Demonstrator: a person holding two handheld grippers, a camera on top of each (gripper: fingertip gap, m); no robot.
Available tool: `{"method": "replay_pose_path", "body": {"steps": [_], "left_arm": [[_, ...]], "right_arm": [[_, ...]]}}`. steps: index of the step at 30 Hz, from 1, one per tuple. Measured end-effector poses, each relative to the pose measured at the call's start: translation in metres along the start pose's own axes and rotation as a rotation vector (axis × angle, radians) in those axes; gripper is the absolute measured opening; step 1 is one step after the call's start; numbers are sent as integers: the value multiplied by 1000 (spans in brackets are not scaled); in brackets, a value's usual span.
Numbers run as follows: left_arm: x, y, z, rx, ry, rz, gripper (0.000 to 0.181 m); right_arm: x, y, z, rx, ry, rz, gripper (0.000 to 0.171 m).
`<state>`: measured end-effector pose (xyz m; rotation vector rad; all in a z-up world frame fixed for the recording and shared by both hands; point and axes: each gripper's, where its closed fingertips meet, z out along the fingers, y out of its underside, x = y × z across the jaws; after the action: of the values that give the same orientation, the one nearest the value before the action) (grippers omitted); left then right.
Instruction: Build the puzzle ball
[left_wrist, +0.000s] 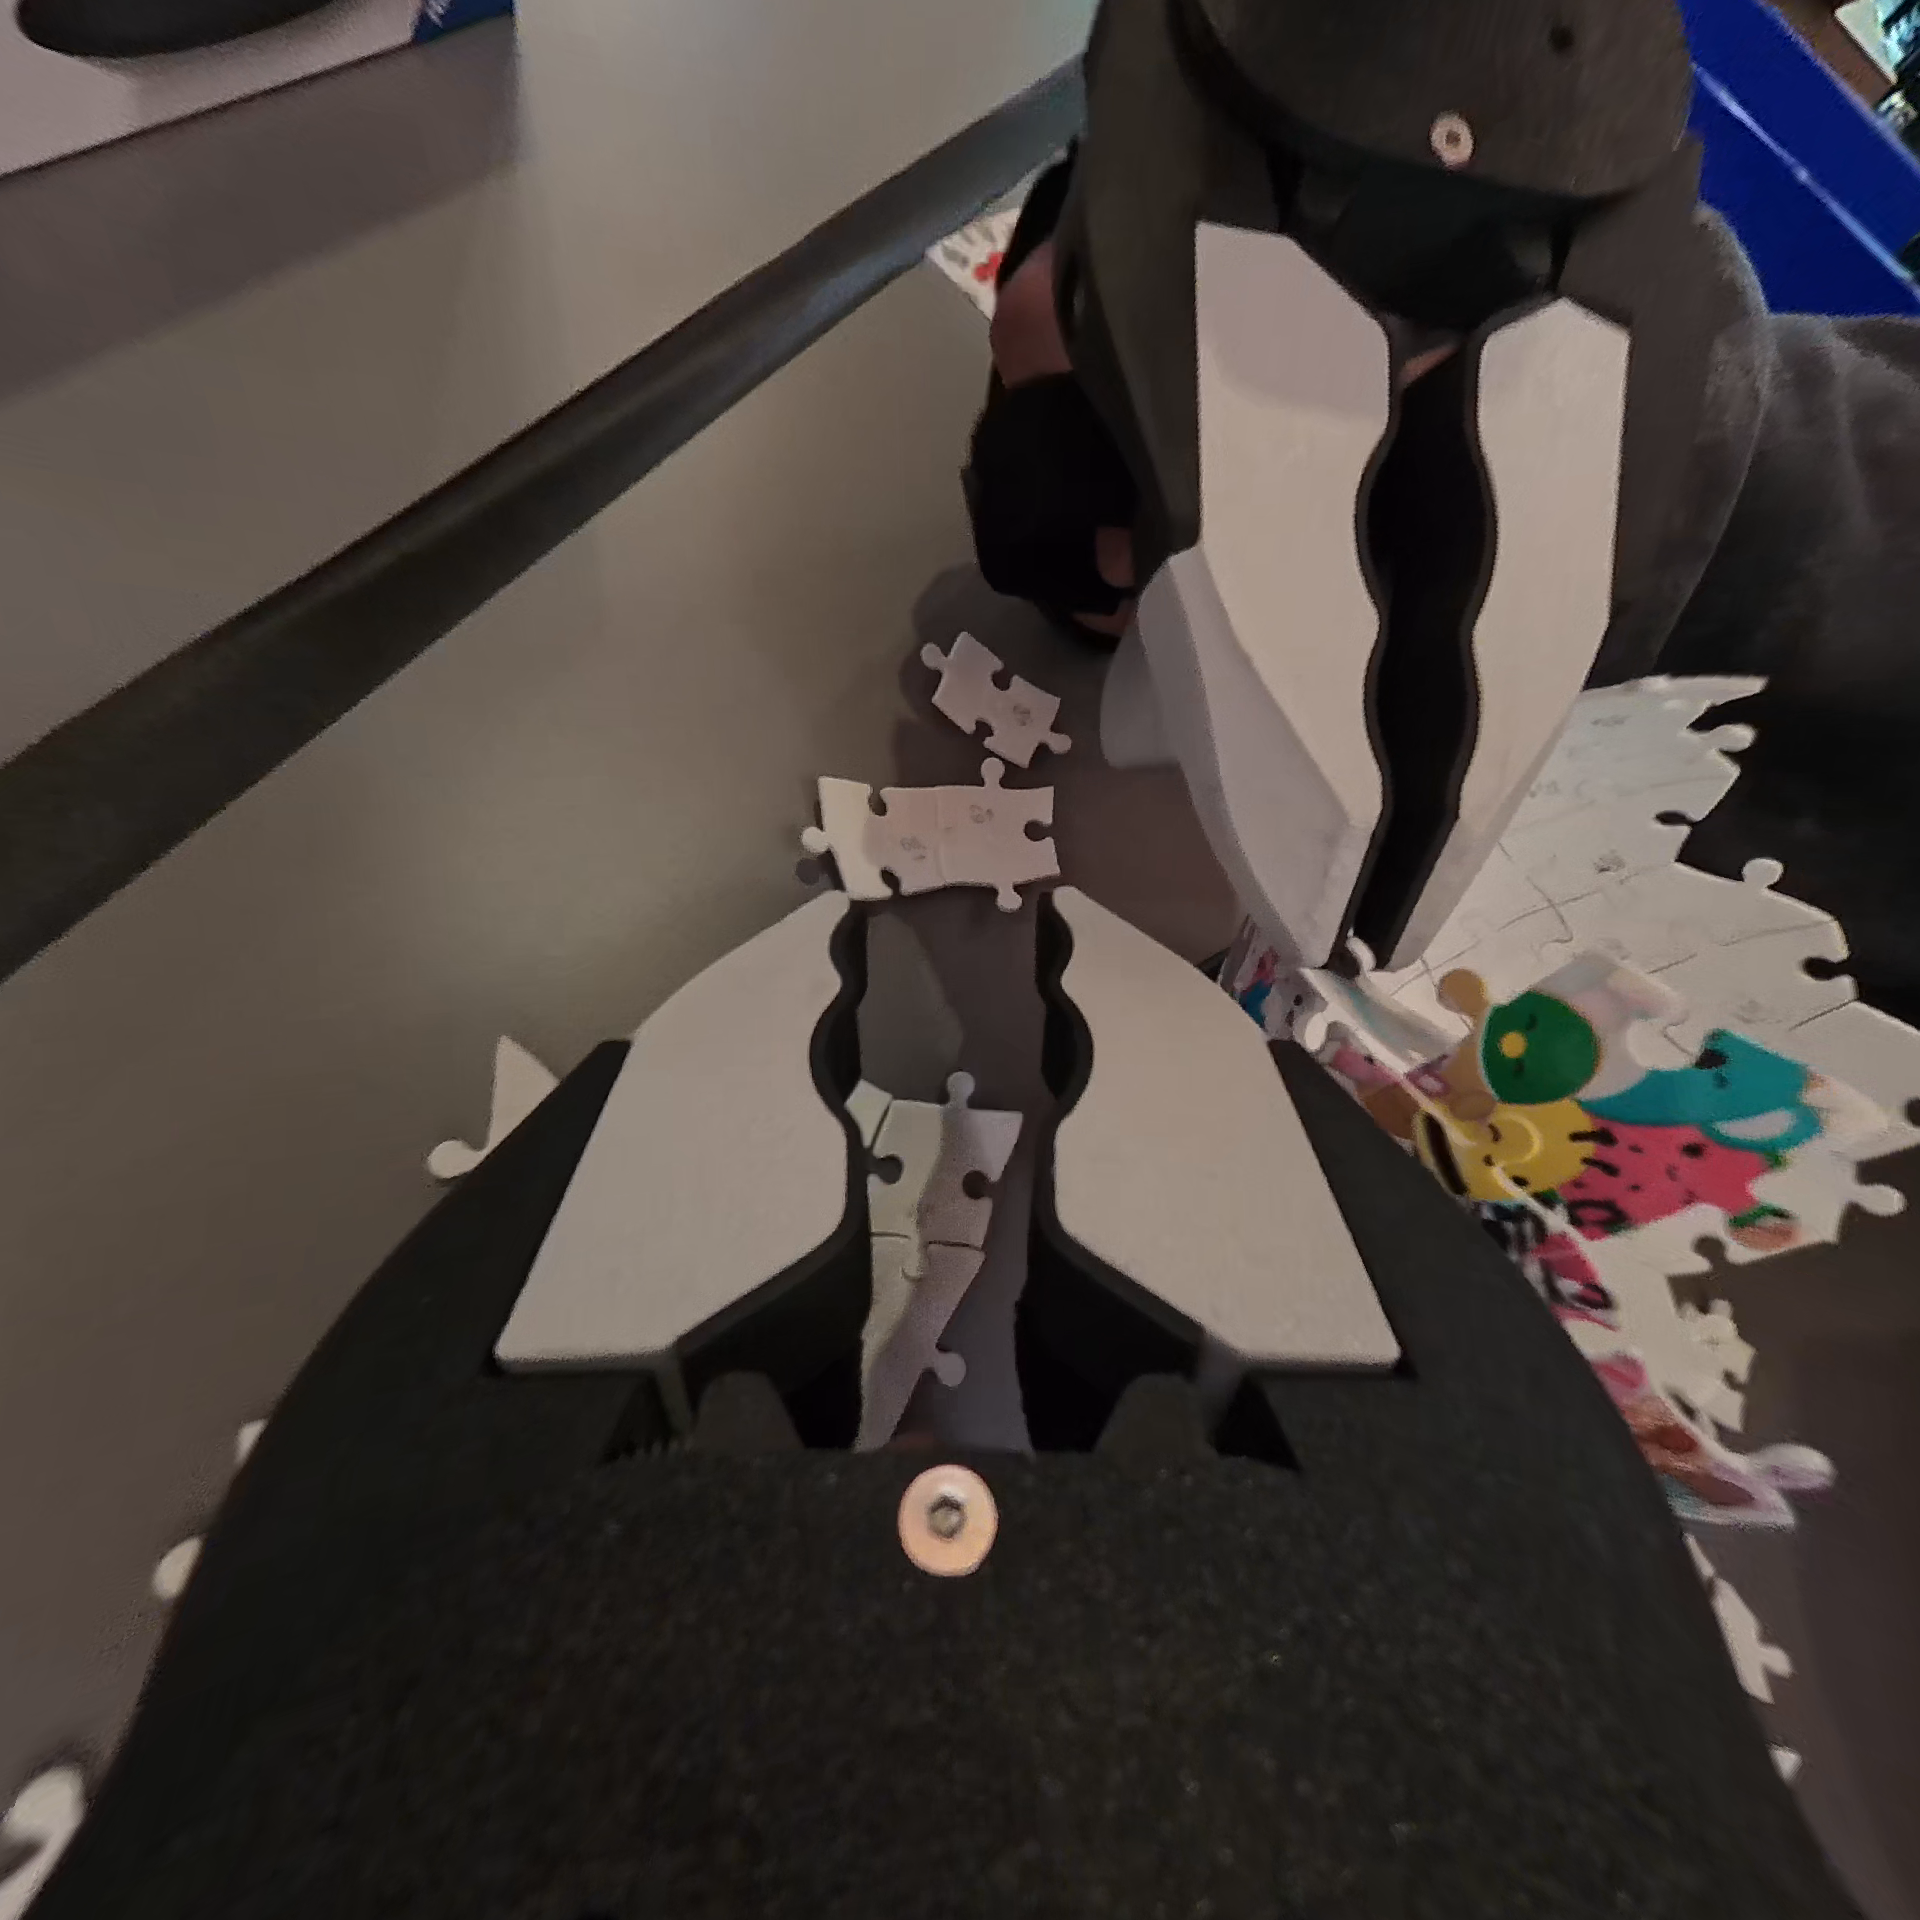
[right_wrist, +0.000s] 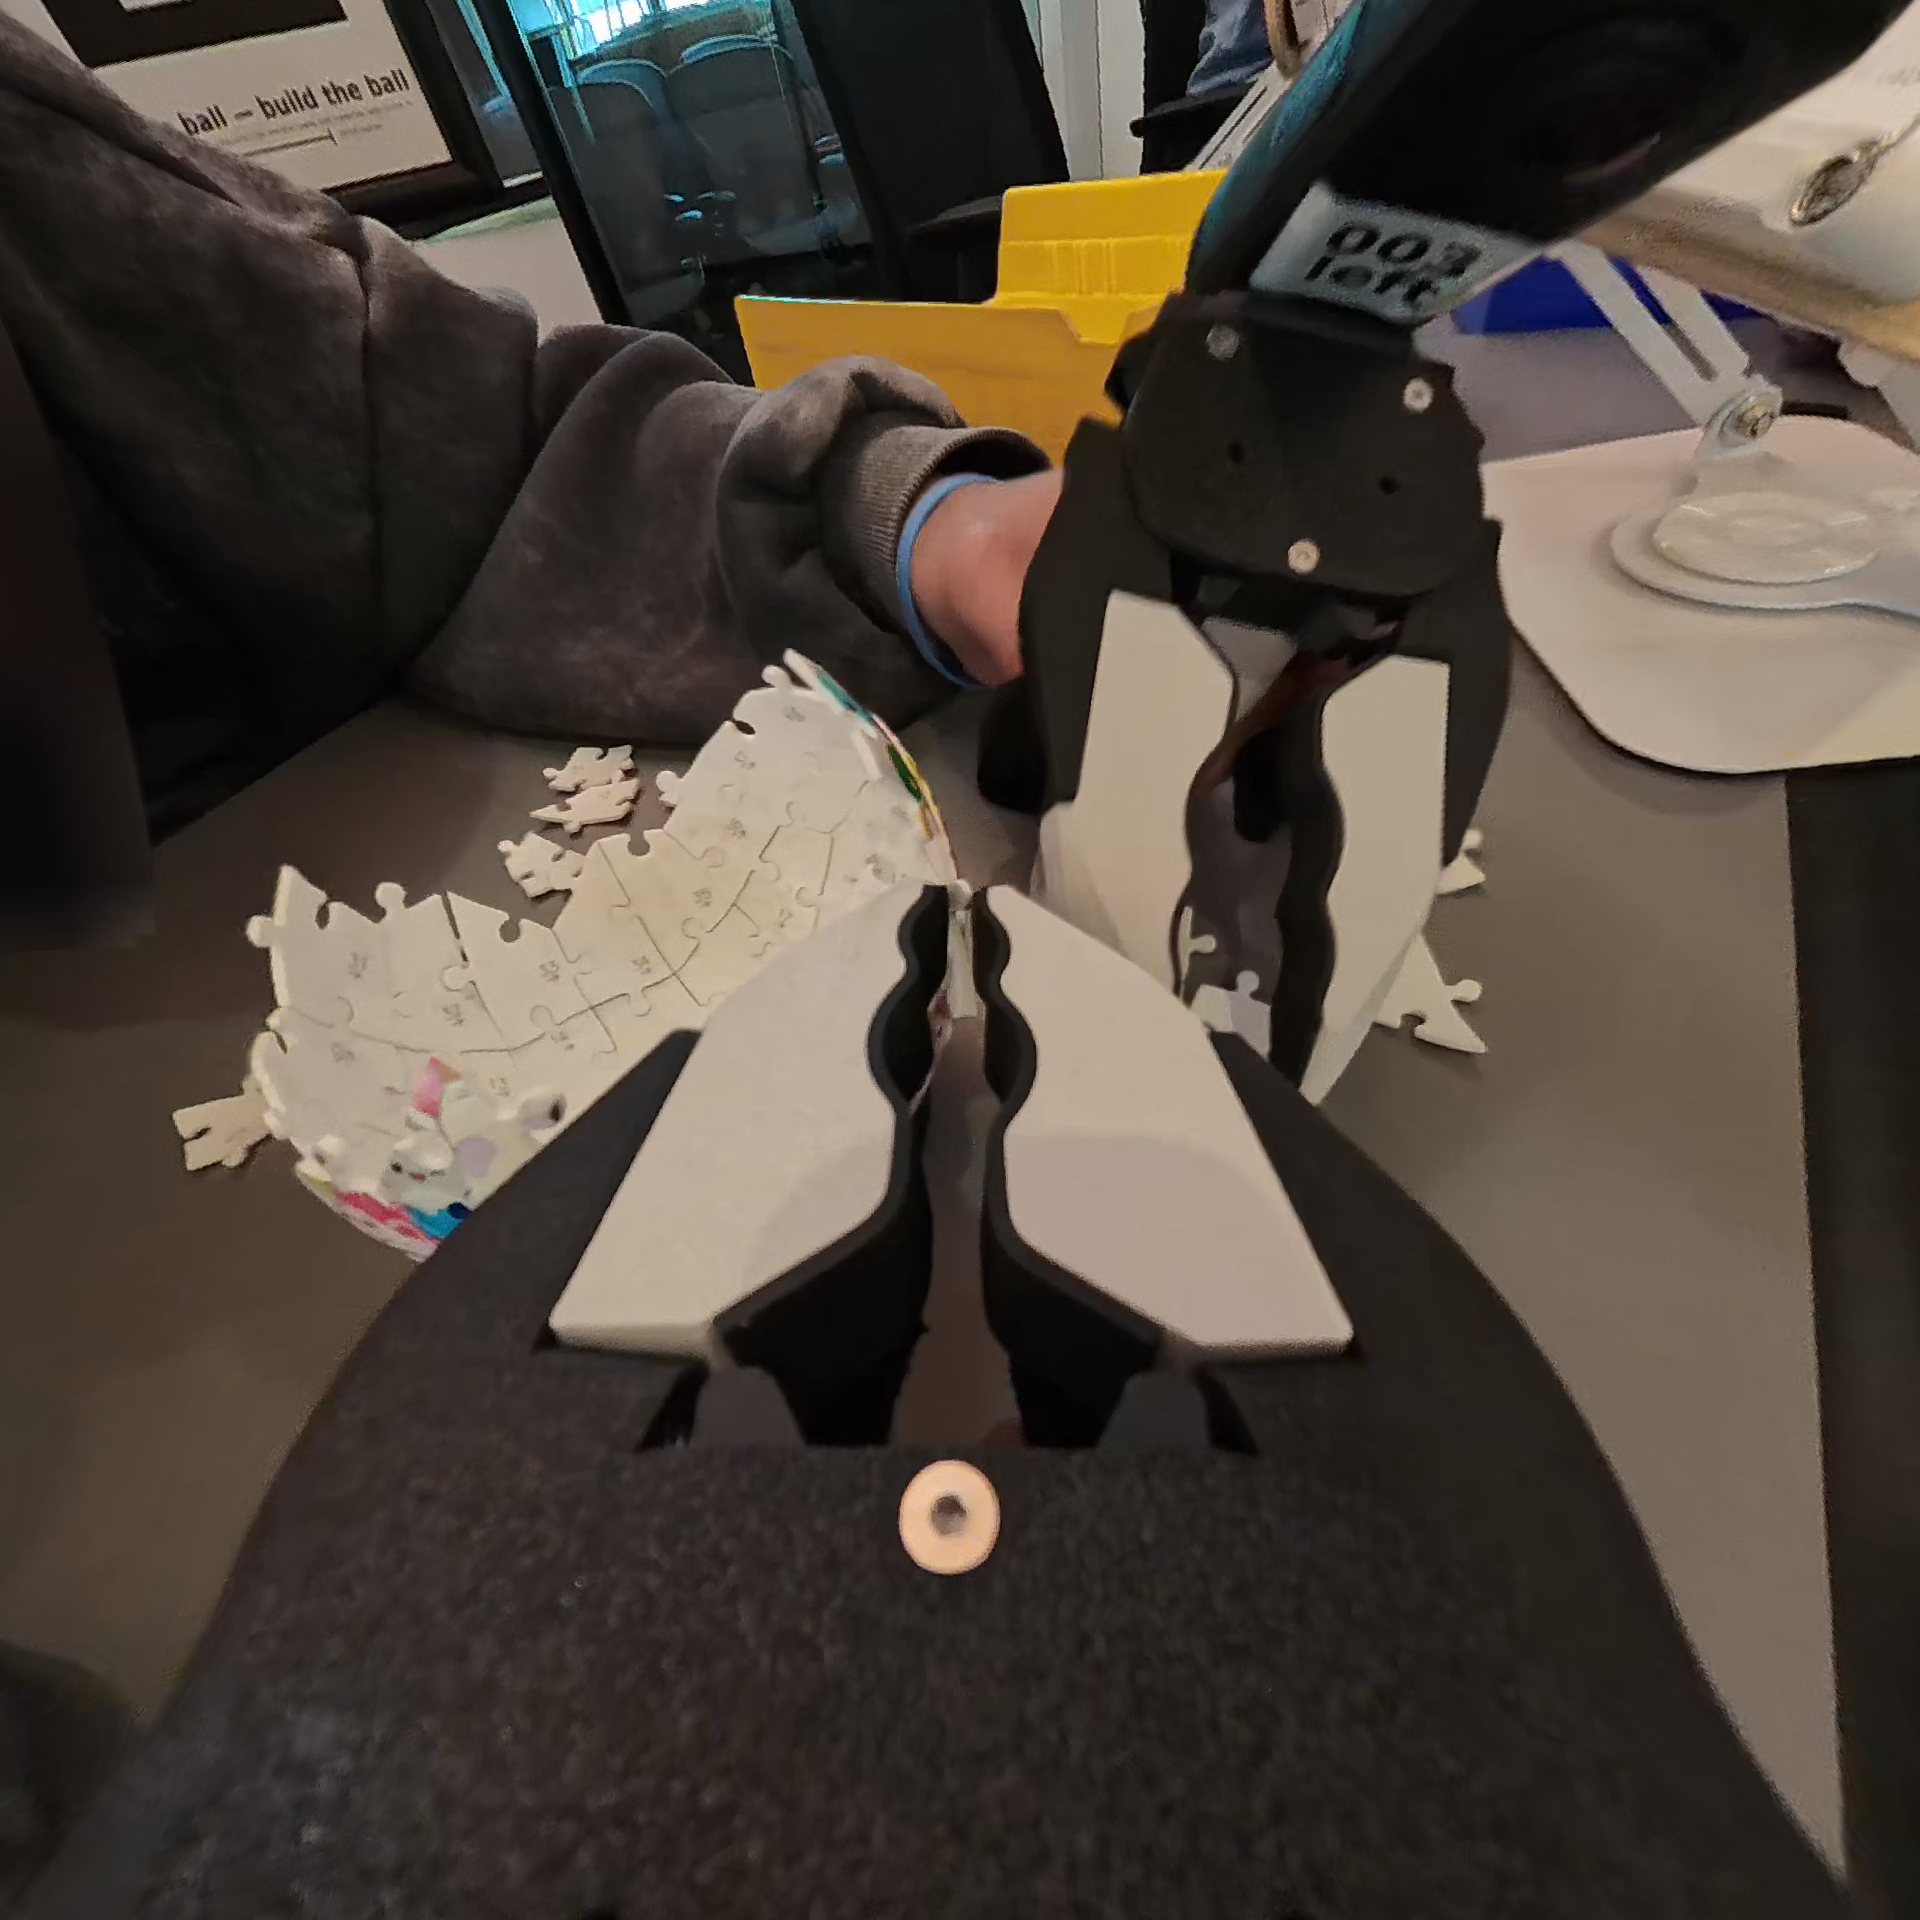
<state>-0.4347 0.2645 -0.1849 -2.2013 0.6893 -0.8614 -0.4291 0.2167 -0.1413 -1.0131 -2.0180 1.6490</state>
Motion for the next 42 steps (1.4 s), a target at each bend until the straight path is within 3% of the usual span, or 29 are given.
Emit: {"method": "replay_pose_path", "body": {"steps": [3, 7, 16, 22, 27, 35, 42], "left_arm": [[7, -20, -21, 69, 16, -13, 31], [20, -32, -45, 44, 32, 7, 31], [72, -23, -72, -174, 65, 159, 32], [89, -8, -64, -314, -21, 294, 41], [83, -7, -59, -329, -71, 306, 38], [85, -13, -67, -275, -2, 267, 37], [82, -5, -61, -308, 8, 261, 34]], "right_arm": [[0, -2, -2, 12, 30, -71, 4], [-1, -5, -3, 47, 63, -192, 4], [-1, -10, -5, 89, 75, -242, 4], [-4, -11, -5, 101, 33, -171, 4], [-3, -11, -5, 95, 72, -258, 4], [-3, -14, -5, 117, 111, -396, 5], [-5, -13, -4, 123, 37, -216, 4]]}}
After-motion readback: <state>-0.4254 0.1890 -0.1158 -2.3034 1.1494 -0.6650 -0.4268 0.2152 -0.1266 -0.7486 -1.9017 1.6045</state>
